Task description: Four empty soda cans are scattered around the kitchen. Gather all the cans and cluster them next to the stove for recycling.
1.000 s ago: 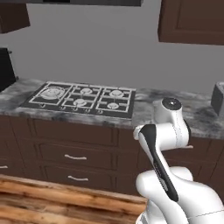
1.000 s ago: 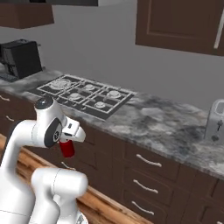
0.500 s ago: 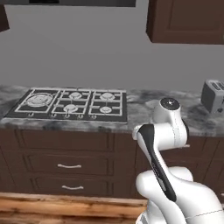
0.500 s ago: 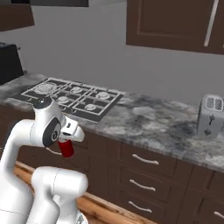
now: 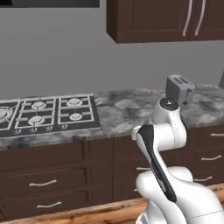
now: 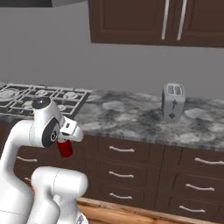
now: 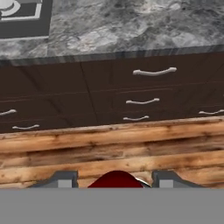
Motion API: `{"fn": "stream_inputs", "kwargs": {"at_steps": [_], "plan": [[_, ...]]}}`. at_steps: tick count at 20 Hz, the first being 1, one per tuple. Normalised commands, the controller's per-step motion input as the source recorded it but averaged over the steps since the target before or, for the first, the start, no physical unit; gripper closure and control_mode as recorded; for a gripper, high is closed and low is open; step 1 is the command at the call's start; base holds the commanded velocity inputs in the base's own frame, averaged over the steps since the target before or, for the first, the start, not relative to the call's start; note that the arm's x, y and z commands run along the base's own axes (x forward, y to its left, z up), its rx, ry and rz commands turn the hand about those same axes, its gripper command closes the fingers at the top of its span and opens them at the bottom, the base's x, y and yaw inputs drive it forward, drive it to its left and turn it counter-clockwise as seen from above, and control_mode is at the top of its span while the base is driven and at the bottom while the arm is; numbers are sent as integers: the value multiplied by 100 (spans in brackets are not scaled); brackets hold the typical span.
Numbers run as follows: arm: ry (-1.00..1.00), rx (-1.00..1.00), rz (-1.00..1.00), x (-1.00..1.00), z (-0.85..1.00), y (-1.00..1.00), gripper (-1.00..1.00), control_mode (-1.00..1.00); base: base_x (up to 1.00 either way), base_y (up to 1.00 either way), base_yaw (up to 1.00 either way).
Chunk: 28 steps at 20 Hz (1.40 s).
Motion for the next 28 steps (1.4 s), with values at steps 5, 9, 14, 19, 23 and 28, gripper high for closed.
{"fn": "stream_inputs", "kwargs": {"at_steps": [5,9,14,19,23,28], "plan": [[0,0,0,0,0,0,100,100,8,54,-24],[0,0,0,0,0,0,100,100,24,62,-5],[0,0,0,0,0,0,100,100,73,8,0],[0,0,0,0,0,0,100,100,81,23,0],[0,0,0,0,0,0,100,100,52,33,0],[0,0,0,0,0,0,100,100,5,3,0]]}}
